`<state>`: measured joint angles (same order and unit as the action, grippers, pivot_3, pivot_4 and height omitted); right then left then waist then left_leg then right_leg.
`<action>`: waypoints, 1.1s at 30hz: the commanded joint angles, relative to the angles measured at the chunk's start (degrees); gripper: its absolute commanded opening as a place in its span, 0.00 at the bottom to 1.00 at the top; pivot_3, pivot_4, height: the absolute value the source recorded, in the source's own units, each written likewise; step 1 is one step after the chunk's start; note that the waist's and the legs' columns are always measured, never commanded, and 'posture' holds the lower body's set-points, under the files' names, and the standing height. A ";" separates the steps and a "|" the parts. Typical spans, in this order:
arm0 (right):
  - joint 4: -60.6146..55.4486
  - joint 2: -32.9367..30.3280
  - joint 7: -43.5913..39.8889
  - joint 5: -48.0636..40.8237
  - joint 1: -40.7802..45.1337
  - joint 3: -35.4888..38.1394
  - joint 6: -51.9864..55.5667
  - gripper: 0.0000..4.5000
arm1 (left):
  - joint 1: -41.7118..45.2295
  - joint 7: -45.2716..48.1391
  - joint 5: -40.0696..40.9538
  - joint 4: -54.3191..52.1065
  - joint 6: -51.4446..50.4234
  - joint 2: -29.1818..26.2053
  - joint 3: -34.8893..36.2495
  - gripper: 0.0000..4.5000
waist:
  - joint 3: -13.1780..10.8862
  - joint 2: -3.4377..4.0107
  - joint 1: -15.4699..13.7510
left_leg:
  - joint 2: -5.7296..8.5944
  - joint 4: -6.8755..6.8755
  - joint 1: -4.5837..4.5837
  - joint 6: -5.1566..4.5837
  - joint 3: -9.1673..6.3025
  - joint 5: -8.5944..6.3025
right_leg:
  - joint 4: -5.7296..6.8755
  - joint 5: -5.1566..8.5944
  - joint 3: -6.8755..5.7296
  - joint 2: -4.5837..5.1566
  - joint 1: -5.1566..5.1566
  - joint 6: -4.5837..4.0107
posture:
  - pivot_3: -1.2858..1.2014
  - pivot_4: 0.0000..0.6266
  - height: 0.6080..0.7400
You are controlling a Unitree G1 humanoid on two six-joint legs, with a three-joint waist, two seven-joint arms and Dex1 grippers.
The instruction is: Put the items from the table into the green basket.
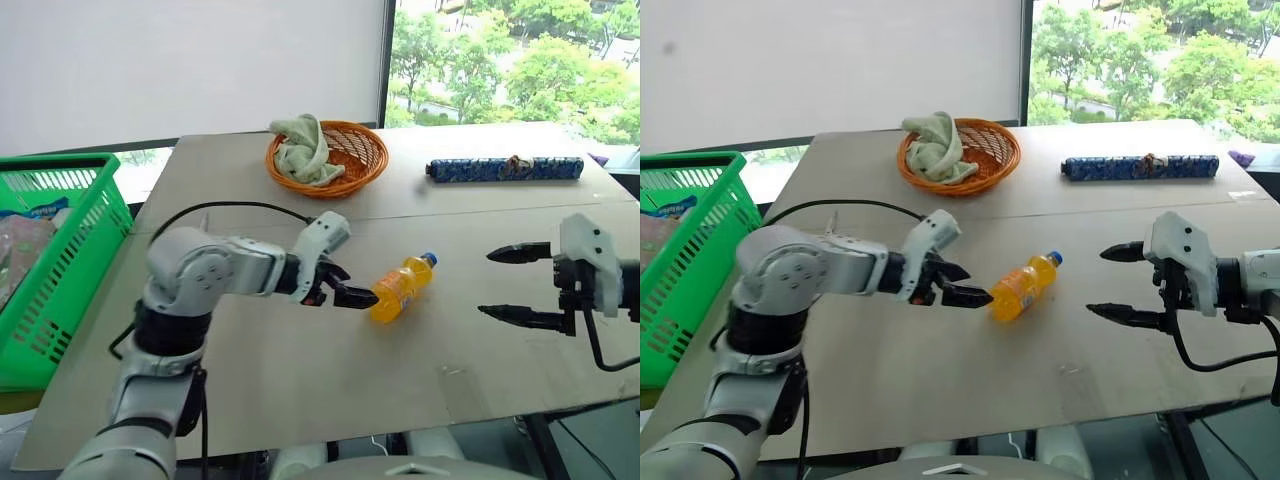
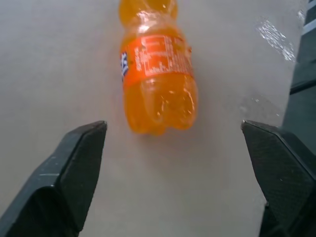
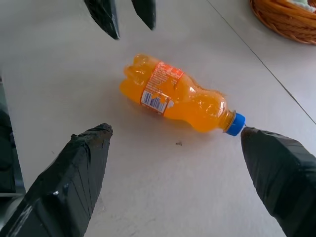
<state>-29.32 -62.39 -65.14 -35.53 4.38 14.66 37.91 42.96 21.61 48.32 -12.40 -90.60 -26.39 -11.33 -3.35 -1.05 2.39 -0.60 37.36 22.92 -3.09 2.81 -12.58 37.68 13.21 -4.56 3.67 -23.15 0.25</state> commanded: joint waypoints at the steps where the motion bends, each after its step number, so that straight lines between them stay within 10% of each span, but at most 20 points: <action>1: -1.28 -0.48 0.53 -0.83 -0.09 3.41 -0.23 1.00 | 3.14 1.20 -6.87 7.25 6.23 1.40 -6.38 0.99 | 0.01 0.01 0.28 | 0.00 0.00 -0.01 0.03 0.02 -0.02 | -0.01 0.00 0.03 0.06 0.00 0.00 | 0.44 0.00 1.00; 6: -2.53 -0.38 1.43 -1.00 -1.90 4.74 0.05 1.00 | 5.19 4.90 -11.23 13.95 10.18 5.13 -11.70 0.99 | 0.00 0.01 1.15 | -0.03 -0.03 0.04 0.09 0.05 -0.06 | 0.00 0.00 0.06 0.09 -0.09 -0.01 | 0.43 0.00 1.00; 11: -4.11 0.41 3.10 -1.75 -2.48 4.99 0.53 1.00 | 3.73 9.42 -13.97 17.38 13.86 8.68 -15.58 0.66 | 0.07 0.11 1.52 | -0.02 -0.05 0.04 0.12 0.06 -0.08 | 0.00 0.00 0.06 0.15 -0.09 -0.01 | 0.42 0.00 1.00; 17: -4.75 0.70 4.41 -2.17 -2.20 4.04 0.52 1.00 | 0.18 13.60 -14.50 11.05 13.49 3.21 -13.77 0.66 | 0.08 0.13 1.87 | 0.05 -0.03 0.05 0.22 0.06 -0.17 | -0.02 0.00 -0.02 0.31 -0.08 0.01 | 0.42 0.00 1.00; 24: -2.41 1.81 5.46 1.46 -0.10 -1.28 -2.36 1.00 | -19.64 16.17 -11.71 -11.21 15.35 -17.70 1.87 0.66 | 0.06 0.11 4.68 | -0.42 -0.26 -0.06 0.26 0.14 -0.19 | 0.21 0.16 0.21 -0.22 -0.31 -0.27 | 0.46 0.00 1.00; 33: 14.07 11.87 5.20 10.46 18.09 -16.73 -8.63 1.00 | -32.00 8.84 -10.69 -18.75 25.48 -14.59 30.71 0.66 | -0.23 -0.15 0.70 | -0.62 -0.08 -0.17 0.67 -0.20 -0.24 | 0.25 0.13 0.29 -0.73 -0.40 -0.62 | 0.53 0.00 1.00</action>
<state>-17.86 -51.20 -59.54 -26.80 19.79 -1.02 31.80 9.09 31.78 37.23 -28.28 -68.30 -41.43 14.39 -3.58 -1.20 3.09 -1.21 37.31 22.75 -2.35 2.65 -12.79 37.92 13.33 -4.25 2.98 -23.54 -0.36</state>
